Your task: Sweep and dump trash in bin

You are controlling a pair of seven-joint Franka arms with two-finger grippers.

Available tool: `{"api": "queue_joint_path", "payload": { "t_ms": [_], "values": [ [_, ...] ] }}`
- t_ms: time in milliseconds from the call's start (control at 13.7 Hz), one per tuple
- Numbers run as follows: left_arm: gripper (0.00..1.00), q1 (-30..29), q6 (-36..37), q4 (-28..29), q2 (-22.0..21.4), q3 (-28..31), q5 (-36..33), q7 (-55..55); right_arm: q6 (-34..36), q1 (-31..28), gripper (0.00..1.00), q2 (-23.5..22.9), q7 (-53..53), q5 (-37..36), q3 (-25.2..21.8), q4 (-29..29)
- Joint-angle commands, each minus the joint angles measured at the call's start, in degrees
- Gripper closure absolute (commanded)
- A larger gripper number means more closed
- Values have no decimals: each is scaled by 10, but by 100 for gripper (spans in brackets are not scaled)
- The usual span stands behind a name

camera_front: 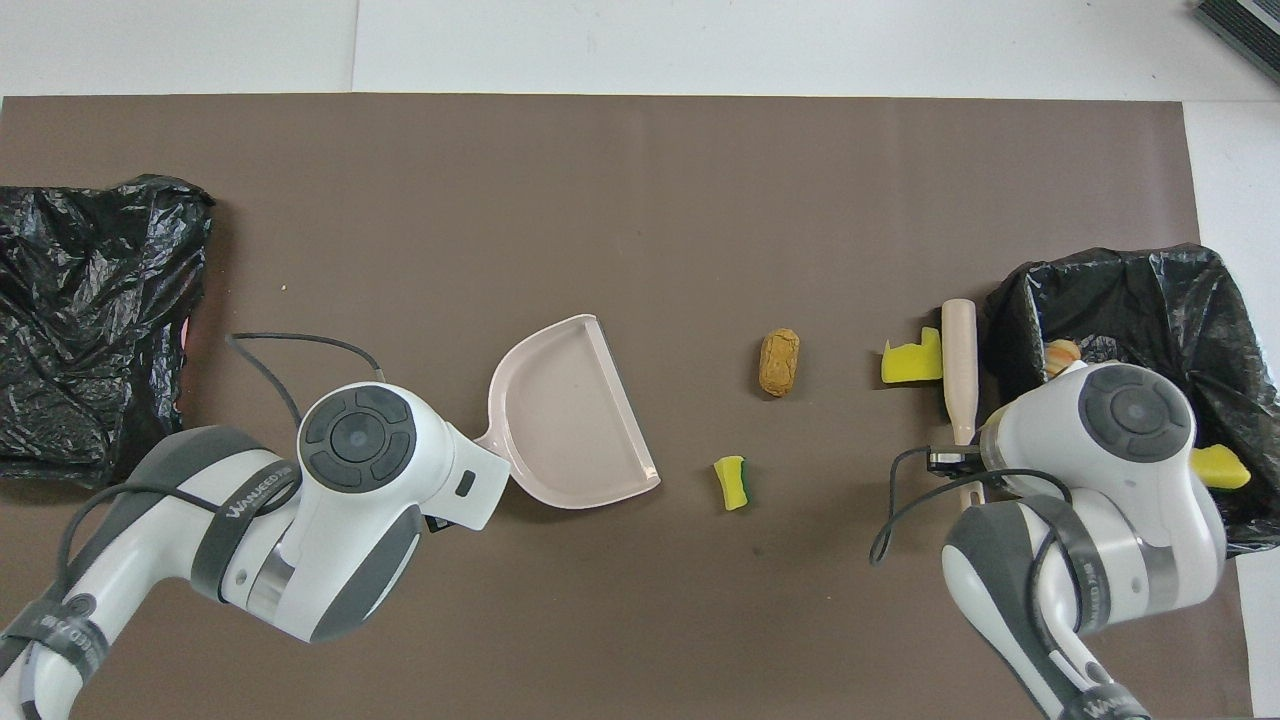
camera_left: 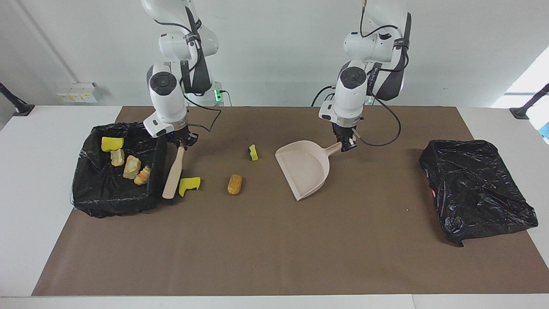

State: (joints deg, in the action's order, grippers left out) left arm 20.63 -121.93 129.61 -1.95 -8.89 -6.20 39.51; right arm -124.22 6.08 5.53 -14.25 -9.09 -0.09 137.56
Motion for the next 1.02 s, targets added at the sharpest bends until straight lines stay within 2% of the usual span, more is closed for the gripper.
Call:
{"api": "queue_joint_path", "payload": {
  "t_ms": [0,291,583,802,947],
  "values": [
    [100,19,-10,15,-5,9,-7,-18,-11,9,100,9,101,0,4,12],
    [100,27,-2,13,-7,7,-9,-31,-9,90,100,6,87,100,4,1],
    [100,31,12,15,-10,6,-9,-32,-13,174,100,-10,-43,114,6,-11],
    [100,37,14,15,-10,6,-9,-32,-15,233,100,-39,-98,178,8,-49],
    [100,37,14,15,-10,6,-9,-32,-41,272,100,-54,-135,200,8,-61]
  ]
}}
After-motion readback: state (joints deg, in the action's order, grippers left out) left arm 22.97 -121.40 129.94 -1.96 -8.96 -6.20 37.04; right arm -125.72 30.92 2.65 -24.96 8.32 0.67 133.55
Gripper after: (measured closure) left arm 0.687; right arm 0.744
